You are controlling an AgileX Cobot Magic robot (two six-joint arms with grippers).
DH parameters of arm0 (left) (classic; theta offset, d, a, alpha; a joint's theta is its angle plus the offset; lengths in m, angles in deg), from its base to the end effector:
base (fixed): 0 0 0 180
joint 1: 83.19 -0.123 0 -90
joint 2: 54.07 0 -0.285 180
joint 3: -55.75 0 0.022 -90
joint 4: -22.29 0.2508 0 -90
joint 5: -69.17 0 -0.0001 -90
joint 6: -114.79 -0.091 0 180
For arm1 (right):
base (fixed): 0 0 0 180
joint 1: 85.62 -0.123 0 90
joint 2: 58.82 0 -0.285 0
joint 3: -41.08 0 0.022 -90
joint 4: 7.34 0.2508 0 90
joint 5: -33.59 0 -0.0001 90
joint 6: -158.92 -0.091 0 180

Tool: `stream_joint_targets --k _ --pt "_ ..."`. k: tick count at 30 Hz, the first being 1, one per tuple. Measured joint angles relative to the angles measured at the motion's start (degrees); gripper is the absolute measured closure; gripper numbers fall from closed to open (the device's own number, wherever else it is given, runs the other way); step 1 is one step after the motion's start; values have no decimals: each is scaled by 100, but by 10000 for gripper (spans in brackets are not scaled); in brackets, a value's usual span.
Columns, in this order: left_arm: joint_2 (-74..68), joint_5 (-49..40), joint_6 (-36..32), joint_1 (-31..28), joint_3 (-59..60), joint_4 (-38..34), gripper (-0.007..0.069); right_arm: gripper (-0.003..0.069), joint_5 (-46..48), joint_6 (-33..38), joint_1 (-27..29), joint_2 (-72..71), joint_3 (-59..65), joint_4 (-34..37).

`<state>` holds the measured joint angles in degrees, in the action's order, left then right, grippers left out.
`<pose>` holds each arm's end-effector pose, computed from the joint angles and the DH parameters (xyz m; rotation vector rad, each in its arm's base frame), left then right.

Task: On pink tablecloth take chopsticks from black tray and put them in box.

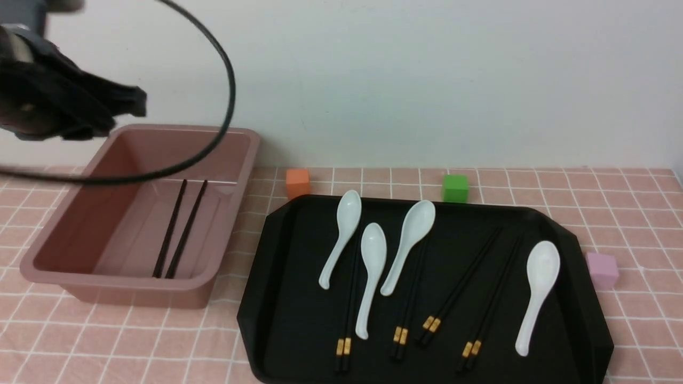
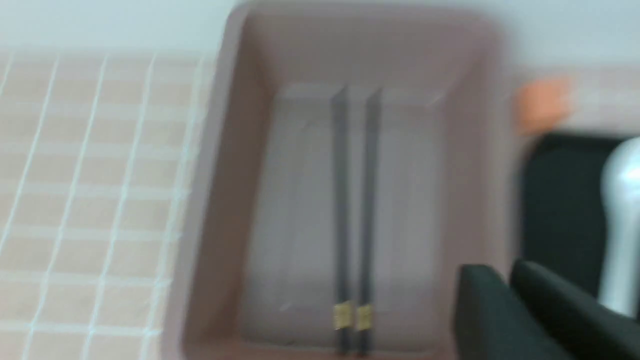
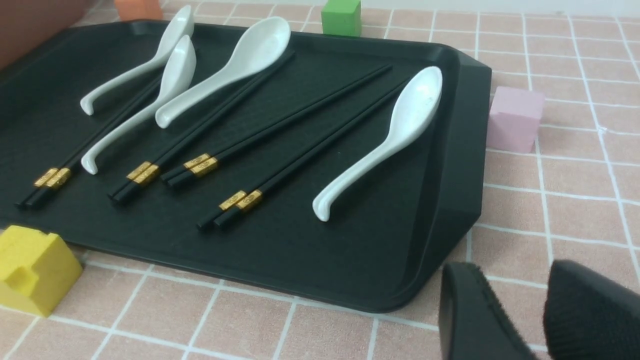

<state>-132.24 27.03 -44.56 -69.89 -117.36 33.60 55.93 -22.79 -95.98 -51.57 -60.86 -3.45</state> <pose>0.2576 -0.0486 0.3915 -0.0523 2.2051 -0.1025 0.0508 0.0117 0.1738 -0.1007 1.8807 0.2119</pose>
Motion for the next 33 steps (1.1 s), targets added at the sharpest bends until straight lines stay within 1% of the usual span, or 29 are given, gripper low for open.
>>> stream_joint_targets --k 1,2,4,5,6,7,9,10,12,13,14,17,22,33 --pt "311 171 0 67 263 -74 633 419 0 0 0 0 0 0" --pt "470 209 0 79 378 -88 638 419 0 0 0 0 0 0" --pt "1509 706 5 147 1240 -378 638 419 0 0 0 0 0 0" --pt "1509 747 5 153 1312 -404 638 419 0 0 0 0 0 0" --pt "2257 1054 5 152 1922 -590 638 419 0 0 0 0 0 0" --pt "2339 1092 5 152 2003 -609 638 419 0 0 0 0 0 0" --pt "3461 1659 5 152 3076 -825 638 419 0 0 0 0 0 0" --pt "3637 1756 5 152 3246 -852 638 419 0 0 0 0 0 0" --pt "4793 2462 5 152 4305 -1007 638 419 0 0 0 0 0 0" --pt "4878 2519 5 152 4380 -1013 638 419 0 0 0 0 0 0" --pt "5514 2909 10 152 4938 -1050 638 419 0 0 0 0 0 0" --pt "6373 3384 10 152 5636 -1070 638 419 0 0 0 0 0 0" --pt "6965 3520 16 152 6133 -1070 638 419 0 0 0 0 0 0" --pt "6972 3136 21 152 6186 -1070 638 419 0 0 0 0 0 0"
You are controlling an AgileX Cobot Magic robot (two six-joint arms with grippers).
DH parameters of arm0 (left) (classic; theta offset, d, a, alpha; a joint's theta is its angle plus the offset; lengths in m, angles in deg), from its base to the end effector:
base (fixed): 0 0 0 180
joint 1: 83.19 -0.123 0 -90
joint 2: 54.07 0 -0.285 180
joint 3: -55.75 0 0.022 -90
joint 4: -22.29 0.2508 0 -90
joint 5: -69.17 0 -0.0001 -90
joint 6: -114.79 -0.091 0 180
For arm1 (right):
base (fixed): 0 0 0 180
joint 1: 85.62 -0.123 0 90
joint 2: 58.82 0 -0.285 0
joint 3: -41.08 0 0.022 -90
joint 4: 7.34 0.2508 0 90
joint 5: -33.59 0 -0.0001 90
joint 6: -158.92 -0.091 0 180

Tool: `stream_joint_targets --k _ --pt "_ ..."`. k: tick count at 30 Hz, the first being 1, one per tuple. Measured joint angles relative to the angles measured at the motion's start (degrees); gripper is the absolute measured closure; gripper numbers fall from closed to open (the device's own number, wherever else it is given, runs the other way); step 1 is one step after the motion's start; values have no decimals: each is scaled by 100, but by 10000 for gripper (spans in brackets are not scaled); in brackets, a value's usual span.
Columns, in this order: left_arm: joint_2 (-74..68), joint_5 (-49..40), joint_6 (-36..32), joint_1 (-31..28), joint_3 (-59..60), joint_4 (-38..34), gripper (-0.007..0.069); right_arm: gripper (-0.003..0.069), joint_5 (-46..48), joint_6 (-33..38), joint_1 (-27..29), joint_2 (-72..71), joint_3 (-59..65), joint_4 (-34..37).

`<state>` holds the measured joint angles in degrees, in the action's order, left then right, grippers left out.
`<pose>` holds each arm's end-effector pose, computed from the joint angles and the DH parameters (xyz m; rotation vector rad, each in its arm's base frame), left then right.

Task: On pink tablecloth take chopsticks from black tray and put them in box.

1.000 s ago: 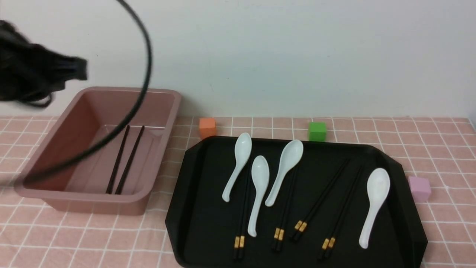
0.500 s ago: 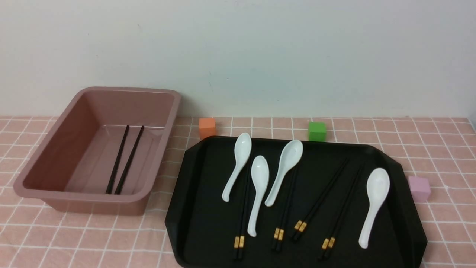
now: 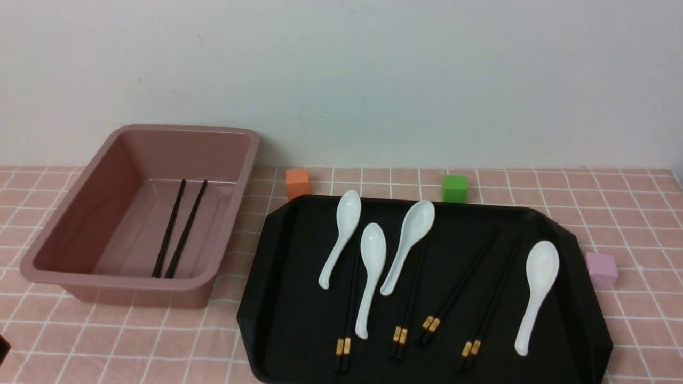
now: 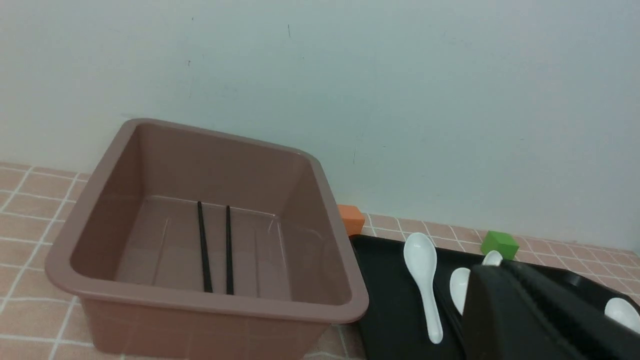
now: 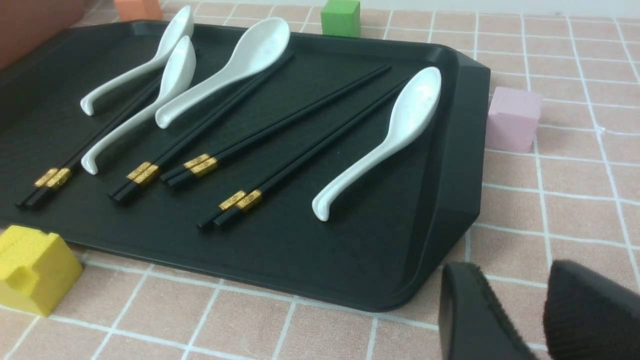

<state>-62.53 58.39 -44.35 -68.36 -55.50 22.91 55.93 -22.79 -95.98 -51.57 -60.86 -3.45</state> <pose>0.0472 -0.0123 0.2450 -0.0752 1.5538 -0.4841 0.0508 0.0117 0.1738 -0.1007 1.8807 0.2119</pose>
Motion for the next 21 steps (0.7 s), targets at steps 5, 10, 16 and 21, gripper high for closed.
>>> stream_joint_targets --k 5,10,16,21 --pt "0 -13 -29 -7 30 18 638 419 0 0 0 0 0 0" --pt "123 7 -366 -490 342 -160 638 419 0 0 0 0 0 0" --pt "123 -213 -518 -1227 961 -577 638 419 0 0 0 0 0 0" --pt "123 -1154 -559 -1383 1020 -565 638 419 0 0 0 0 0 4"
